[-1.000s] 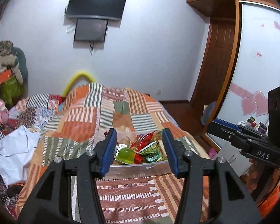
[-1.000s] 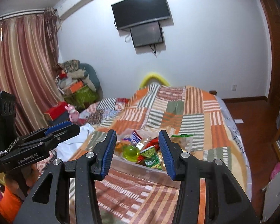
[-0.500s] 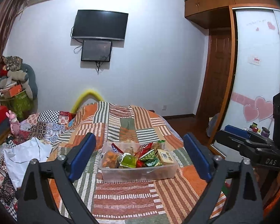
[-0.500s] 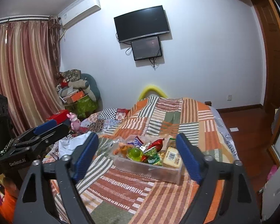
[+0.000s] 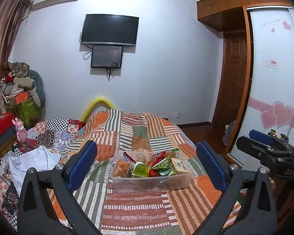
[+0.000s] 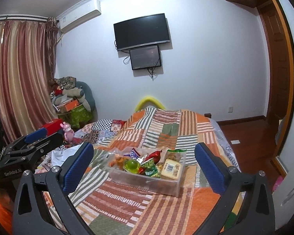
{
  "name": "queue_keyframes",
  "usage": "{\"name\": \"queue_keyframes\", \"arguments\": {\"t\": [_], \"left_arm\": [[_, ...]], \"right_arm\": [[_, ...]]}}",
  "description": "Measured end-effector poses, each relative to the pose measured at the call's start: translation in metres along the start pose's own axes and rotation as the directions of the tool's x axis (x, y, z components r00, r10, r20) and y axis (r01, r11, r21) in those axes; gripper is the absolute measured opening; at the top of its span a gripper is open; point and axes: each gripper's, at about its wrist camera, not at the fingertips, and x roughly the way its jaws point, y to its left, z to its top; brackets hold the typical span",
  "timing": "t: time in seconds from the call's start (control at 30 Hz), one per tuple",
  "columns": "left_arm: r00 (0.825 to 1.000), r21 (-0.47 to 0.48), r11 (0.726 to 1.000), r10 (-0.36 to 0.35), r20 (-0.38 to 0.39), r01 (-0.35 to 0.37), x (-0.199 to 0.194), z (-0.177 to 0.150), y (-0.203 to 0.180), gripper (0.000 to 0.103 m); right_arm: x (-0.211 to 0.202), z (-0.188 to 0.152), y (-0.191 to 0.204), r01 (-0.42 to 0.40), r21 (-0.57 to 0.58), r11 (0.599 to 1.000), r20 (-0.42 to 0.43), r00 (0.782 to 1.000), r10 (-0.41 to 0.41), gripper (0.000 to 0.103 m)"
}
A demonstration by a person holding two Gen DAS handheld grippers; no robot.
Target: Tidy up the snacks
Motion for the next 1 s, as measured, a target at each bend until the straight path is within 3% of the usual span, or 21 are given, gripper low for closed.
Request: {"name": "queue_keyframes", "arguments": {"t": [1.0], "left_arm": [[1.0,0.004,1.0,0.005,0.004,-0.005,-0.0026,-0.0016,-0.0032,0.103]], "right_arm": [[-0.005,-0.0003,-0.0012,0.013,-0.008,1.0,-0.003,1.0,-0.013,0.103]]}}
